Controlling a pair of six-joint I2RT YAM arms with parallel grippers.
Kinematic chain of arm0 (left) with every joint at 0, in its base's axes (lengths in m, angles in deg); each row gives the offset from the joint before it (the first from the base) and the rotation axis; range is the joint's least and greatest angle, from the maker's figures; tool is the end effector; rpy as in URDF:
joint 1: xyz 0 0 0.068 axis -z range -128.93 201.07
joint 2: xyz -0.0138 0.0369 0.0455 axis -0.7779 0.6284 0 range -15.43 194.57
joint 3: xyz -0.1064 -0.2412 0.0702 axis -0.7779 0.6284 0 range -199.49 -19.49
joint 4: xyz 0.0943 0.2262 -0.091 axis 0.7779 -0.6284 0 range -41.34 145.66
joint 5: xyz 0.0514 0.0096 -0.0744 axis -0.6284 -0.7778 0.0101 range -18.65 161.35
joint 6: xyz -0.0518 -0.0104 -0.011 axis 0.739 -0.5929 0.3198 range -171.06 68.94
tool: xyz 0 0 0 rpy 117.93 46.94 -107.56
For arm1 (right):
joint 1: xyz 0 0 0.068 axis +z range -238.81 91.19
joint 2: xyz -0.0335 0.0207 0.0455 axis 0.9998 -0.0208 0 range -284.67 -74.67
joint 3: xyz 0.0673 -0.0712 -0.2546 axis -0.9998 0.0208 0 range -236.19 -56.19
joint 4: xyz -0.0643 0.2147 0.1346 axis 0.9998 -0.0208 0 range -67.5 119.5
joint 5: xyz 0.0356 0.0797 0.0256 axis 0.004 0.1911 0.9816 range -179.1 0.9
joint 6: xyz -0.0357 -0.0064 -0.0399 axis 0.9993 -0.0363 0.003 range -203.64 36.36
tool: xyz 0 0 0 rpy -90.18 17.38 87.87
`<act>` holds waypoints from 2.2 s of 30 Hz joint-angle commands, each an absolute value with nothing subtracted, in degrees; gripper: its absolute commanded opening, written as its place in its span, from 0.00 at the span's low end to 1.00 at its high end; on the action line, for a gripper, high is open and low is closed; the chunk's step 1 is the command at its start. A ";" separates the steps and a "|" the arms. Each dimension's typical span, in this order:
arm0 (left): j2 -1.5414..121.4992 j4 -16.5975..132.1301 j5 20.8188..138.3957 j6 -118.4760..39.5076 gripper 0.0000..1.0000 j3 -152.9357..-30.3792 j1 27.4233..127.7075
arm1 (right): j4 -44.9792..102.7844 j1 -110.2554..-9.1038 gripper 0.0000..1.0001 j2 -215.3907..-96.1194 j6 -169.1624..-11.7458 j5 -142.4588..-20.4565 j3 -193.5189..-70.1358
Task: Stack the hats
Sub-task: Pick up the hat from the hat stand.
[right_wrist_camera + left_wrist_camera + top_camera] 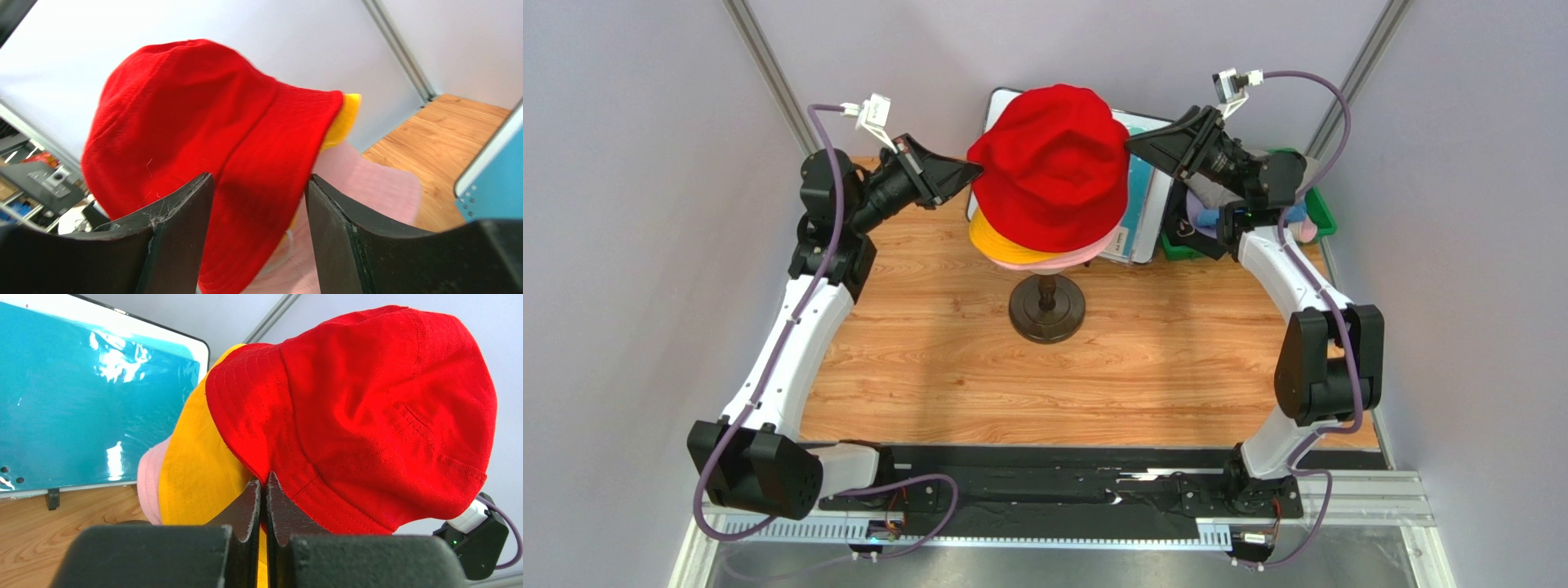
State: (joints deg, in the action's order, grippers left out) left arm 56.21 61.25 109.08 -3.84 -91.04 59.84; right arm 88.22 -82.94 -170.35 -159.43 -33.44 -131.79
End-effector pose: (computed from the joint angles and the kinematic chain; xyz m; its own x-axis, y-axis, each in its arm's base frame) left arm 0.2769 -0.0648 0.4335 -0.4662 -0.5154 -0.7191 0.5602 0.4571 -0.6908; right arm 0.3654 0.0670 0.4073 -0.5253 0.4959 -0.6915 -0.7738 0.0596 0.6306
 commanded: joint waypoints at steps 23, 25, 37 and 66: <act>53.39 66.38 108.61 -0.18 0.59 -89.98 58.89 | 85.33 -81.34 0.00 -164.50 -159.88 -33.38 -133.71; 53.39 67.87 108.70 0.53 0.55 -89.63 58.89 | 79.46 -80.81 0.00 -162.58 -156.43 -33.38 -134.06; 52.87 70.87 108.09 3.60 0.27 -88.57 58.54 | 72.04 -80.28 0.00 -161.07 -150.79 -33.99 -135.56; 54.01 73.85 111.86 7.03 0.00 -90.42 57.75 | 41.38 -79.05 0.67 -152.11 -124.87 -43.13 -138.20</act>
